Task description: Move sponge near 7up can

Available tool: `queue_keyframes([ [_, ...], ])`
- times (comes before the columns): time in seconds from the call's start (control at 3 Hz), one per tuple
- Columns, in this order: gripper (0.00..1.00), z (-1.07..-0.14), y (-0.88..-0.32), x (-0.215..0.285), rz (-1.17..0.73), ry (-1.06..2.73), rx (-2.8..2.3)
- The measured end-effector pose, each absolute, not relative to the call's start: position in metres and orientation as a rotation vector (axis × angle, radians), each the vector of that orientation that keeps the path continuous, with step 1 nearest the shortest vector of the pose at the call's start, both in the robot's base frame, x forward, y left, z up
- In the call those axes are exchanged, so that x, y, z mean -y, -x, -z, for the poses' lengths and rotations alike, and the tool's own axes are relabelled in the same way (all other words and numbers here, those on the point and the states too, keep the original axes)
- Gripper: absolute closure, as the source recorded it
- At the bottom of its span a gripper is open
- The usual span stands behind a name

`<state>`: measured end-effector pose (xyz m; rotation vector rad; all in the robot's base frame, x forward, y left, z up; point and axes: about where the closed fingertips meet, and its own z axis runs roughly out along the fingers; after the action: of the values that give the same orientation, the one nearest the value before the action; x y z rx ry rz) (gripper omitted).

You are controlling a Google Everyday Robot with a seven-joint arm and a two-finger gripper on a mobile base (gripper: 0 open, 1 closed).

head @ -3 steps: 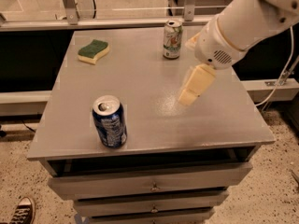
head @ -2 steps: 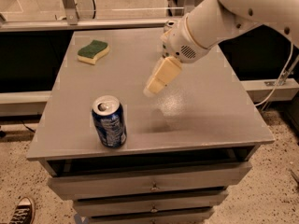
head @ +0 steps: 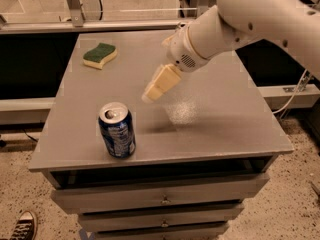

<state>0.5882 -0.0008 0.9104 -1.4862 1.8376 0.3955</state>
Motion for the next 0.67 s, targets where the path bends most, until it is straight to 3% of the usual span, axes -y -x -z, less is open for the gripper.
queue_keyframes([
  [0.67, 0.0, -0.868, -0.663, -0.071, -0.475, 1.347, -1.758],
])
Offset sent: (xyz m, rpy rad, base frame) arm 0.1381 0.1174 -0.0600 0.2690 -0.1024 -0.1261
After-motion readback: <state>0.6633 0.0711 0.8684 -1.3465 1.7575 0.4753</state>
